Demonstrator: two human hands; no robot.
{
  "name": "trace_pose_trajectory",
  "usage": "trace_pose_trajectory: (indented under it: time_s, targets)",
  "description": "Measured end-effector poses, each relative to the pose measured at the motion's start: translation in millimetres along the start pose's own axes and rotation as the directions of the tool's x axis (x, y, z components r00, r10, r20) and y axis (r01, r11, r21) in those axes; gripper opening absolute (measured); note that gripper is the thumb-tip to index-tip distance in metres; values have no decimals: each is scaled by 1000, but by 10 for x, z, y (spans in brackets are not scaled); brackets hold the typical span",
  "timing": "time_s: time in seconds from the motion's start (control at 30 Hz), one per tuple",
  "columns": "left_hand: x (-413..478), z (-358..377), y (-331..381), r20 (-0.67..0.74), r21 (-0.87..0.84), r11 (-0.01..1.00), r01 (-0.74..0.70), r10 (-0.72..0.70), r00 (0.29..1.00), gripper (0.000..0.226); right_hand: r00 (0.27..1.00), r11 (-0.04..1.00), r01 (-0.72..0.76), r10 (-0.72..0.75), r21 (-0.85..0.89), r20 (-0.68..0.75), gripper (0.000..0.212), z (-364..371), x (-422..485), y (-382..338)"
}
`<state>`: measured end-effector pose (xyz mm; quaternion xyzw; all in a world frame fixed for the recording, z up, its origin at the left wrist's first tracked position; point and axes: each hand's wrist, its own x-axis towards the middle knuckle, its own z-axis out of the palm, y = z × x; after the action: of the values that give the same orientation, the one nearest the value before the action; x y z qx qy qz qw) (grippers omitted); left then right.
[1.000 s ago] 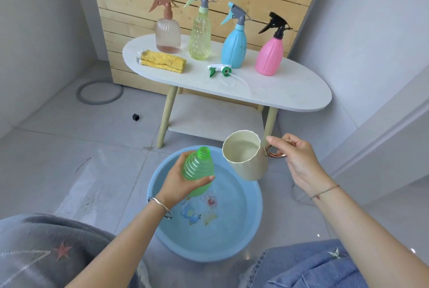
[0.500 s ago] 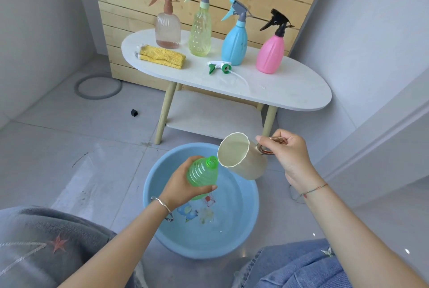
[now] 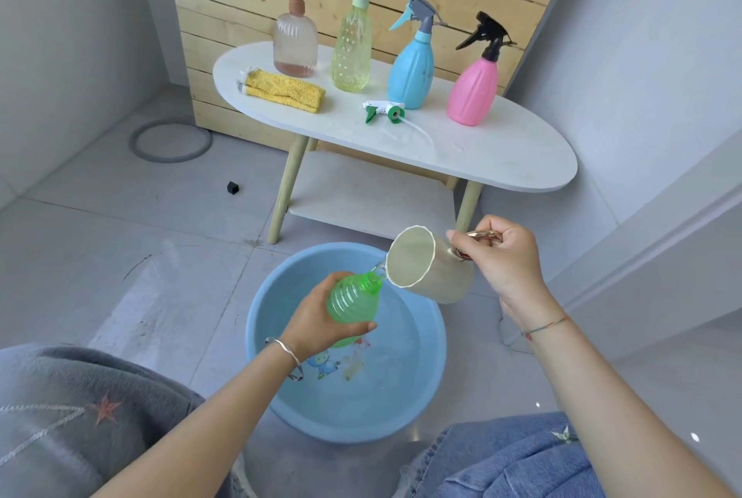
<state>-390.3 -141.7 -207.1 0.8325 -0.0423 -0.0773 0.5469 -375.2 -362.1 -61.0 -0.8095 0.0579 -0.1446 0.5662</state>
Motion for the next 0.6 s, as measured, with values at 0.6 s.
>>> trace_pose_trajectory:
  time_s: [0.6]
  targets:
    - [4, 64, -20, -1, -22, 1000, 11, -11, 1000, 66, 987, 972, 153, -143, -179, 66, 46, 15, -12, -76]
